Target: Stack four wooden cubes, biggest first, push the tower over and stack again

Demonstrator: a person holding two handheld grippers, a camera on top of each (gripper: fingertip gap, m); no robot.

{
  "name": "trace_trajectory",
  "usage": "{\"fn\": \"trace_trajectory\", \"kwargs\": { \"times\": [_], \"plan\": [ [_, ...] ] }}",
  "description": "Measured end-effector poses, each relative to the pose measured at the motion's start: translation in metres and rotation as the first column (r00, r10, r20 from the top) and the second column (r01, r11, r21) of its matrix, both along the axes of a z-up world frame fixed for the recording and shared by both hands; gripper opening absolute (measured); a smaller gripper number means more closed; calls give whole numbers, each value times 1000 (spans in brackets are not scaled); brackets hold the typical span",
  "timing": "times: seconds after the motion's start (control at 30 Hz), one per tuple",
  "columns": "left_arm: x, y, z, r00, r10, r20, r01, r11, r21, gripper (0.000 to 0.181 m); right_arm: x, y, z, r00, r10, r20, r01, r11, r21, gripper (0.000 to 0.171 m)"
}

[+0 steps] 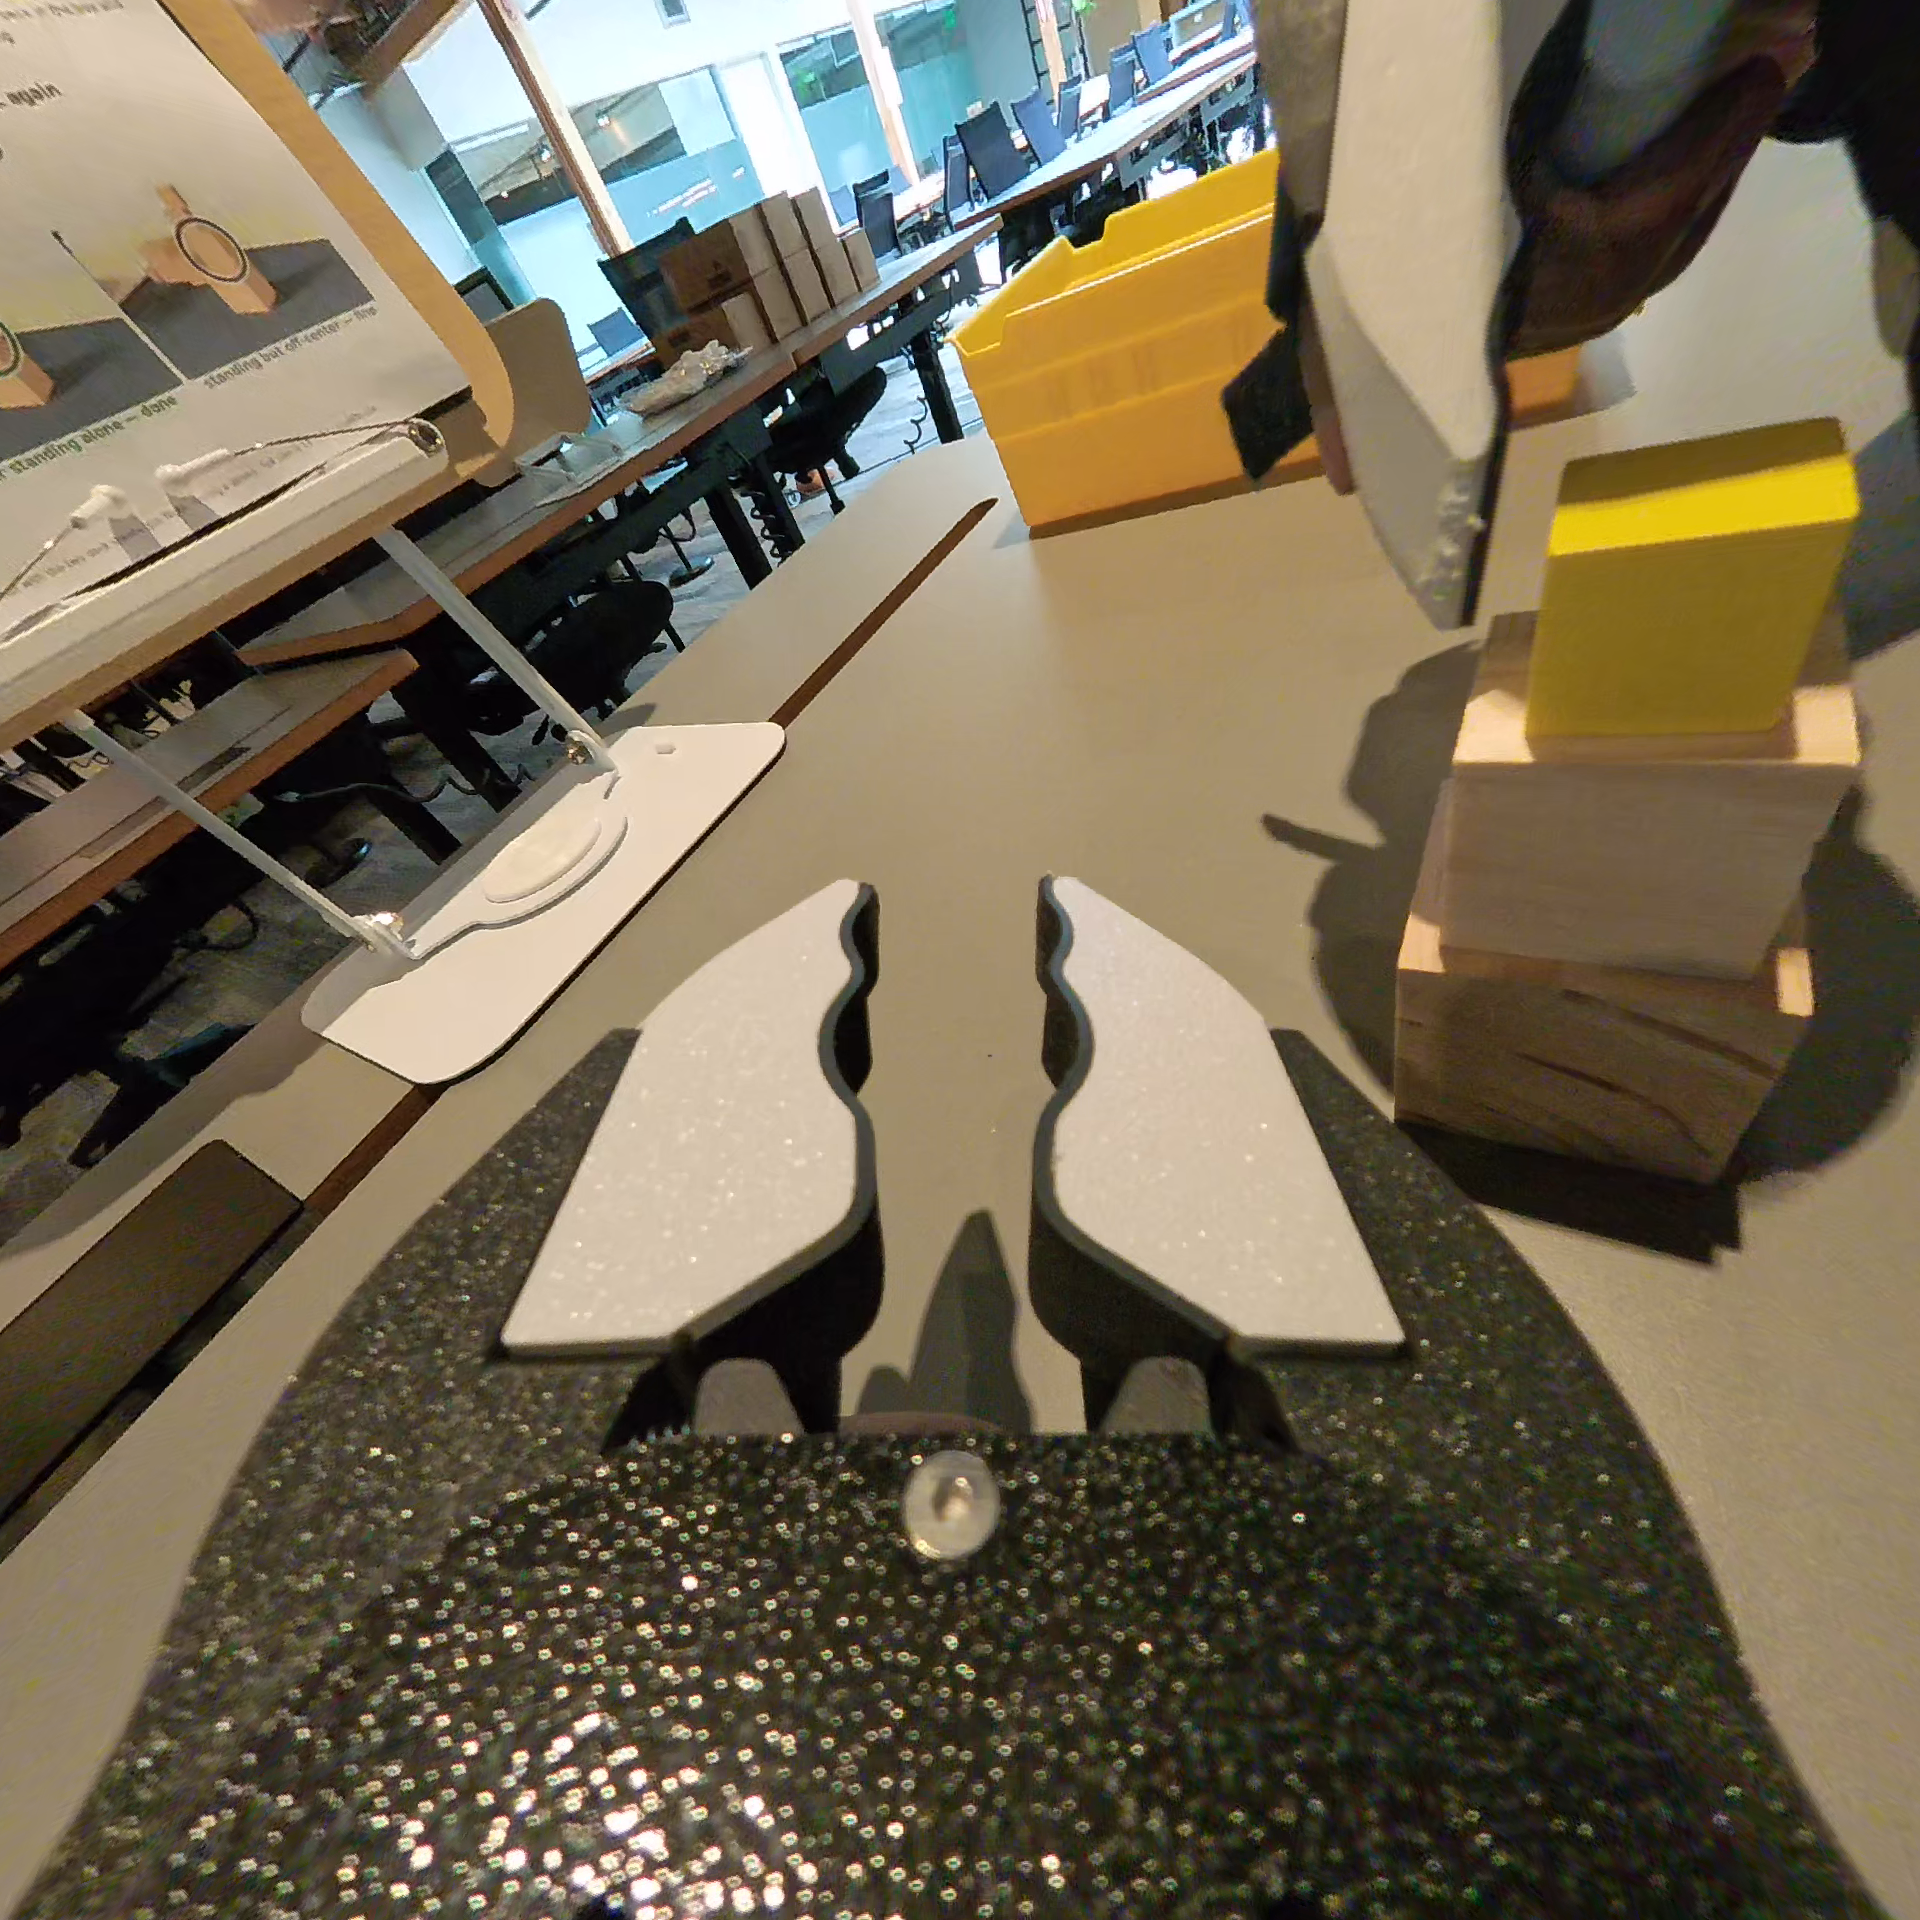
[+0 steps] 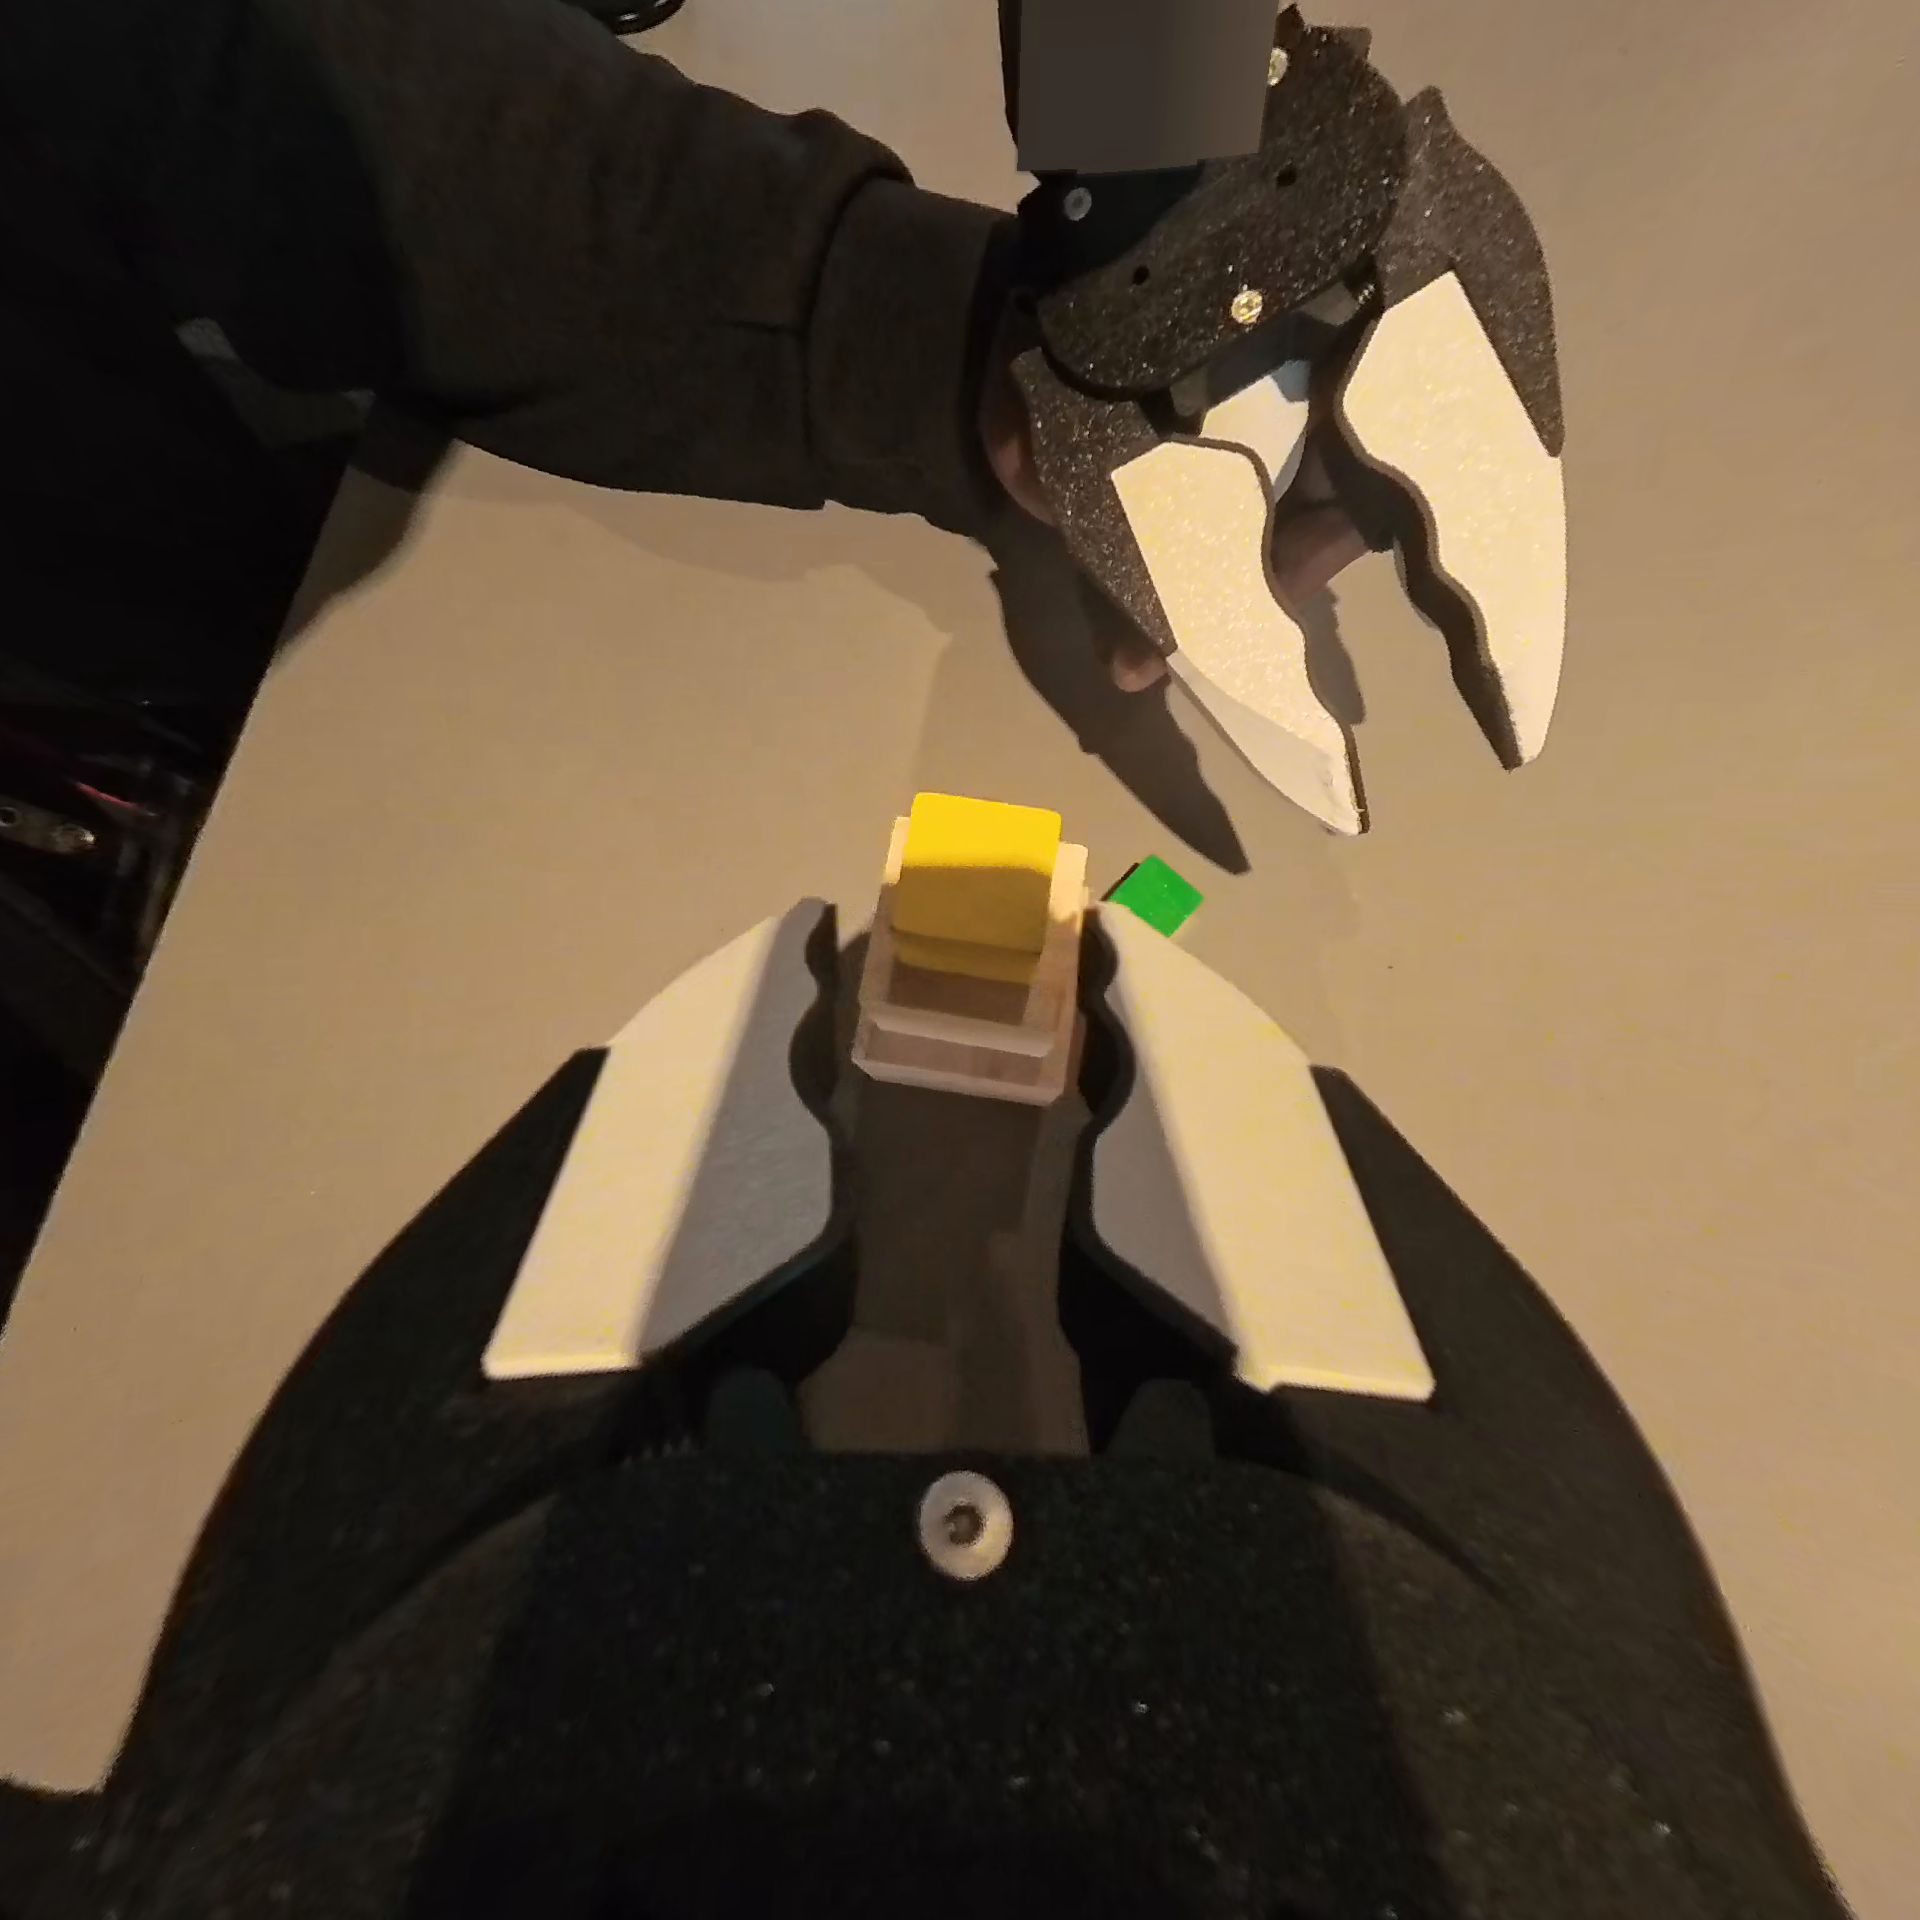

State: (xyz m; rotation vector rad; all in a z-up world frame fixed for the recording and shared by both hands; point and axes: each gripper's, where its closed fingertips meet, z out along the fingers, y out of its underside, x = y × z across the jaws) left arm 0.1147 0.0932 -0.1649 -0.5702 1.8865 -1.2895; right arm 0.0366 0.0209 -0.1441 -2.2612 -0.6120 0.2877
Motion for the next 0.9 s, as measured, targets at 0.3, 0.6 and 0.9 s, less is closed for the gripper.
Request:
{"fn": "trace_trajectory", "kwargs": {
  "times": [0.3, 0.6, 0.9],
  "plan": [
    [-1, 7, -15, 997, 18, -79, -12, 997, 77, 29, 33, -2, 6, 995, -97, -5, 97, 990, 101, 55],
    [-27, 1, -31, 944, -132, -303, 142, 990, 11, 43, 117, -18, -35, 882, -441, -166, 471, 834, 286, 52],
    [-35, -15, -63, 925, -140, -354, 238, 939, 249, 43, 106, -18, -60, 914, -386, -122, 404, 892, 203, 50]
  ]
}}
